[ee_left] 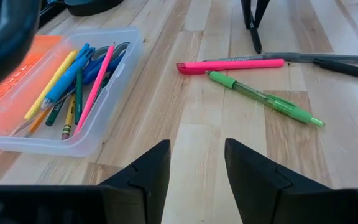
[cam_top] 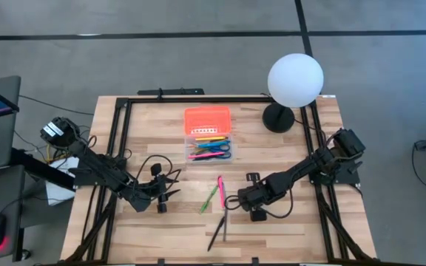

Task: Pick & place school supplies into a supply box
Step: Put the black pen into the supply box

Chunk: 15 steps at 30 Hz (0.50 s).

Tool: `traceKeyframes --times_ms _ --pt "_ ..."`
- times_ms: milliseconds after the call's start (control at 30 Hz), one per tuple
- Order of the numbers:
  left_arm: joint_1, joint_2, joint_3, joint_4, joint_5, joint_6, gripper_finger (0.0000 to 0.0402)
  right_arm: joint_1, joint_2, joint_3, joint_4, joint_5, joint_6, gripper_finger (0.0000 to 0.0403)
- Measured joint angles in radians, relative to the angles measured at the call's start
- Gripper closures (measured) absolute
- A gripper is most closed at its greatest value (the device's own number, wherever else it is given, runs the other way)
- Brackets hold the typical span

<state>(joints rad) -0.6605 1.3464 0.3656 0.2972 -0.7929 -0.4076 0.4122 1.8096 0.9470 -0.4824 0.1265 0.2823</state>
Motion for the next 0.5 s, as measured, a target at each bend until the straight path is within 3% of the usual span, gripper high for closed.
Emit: traceKeyframes --times_ms 500 --pt "0.000 0.000 0.000 0.000 0.000 0.000 0.0253 -0.007 0.000 0.000 0.000 -0.039 0.009 0.0373"
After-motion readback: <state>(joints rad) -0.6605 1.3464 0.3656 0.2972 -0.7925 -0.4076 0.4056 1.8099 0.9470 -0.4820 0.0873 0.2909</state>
